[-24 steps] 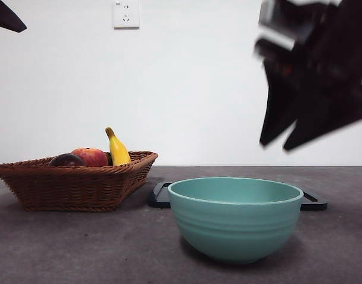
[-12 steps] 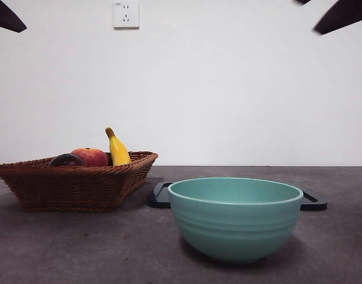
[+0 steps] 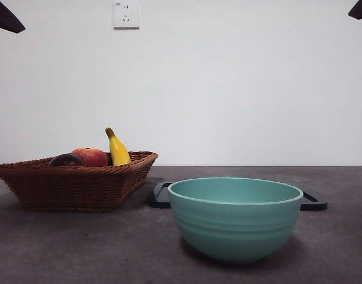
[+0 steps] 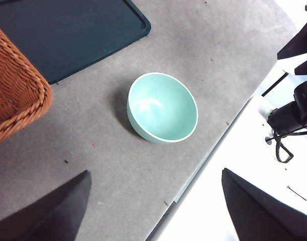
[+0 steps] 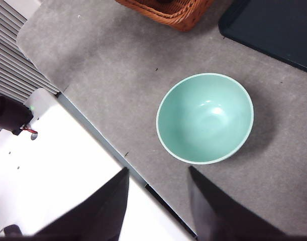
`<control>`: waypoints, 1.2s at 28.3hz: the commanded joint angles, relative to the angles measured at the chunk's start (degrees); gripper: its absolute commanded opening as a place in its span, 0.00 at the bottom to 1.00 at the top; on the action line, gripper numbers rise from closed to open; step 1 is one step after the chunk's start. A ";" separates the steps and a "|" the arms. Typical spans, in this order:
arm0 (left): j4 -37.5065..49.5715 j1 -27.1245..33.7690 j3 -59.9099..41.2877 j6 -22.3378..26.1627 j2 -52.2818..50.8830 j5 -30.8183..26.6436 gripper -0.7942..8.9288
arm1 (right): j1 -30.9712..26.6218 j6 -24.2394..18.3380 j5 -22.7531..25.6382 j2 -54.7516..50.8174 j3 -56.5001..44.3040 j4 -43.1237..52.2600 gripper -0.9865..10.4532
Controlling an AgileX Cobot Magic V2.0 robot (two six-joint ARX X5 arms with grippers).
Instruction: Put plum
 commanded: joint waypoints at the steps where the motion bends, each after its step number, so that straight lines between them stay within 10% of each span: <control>1: 0.33 -0.26 0.72 0.68 0.39 0.13 0.50 | 0.44 -0.68 0.24 0.48 0.94 0.39 0.25; 10: 0.57 -0.26 0.72 0.66 0.39 0.13 0.49 | 0.44 -0.70 0.22 0.44 0.94 0.35 0.25; 18: 0.57 -0.26 0.72 0.68 0.37 0.13 0.08 | 0.44 -1.20 0.24 0.46 0.94 0.37 0.09; 34: 0.74 -0.26 0.72 0.66 0.39 0.13 0.09 | 0.44 -1.62 0.15 0.44 0.94 0.42 0.09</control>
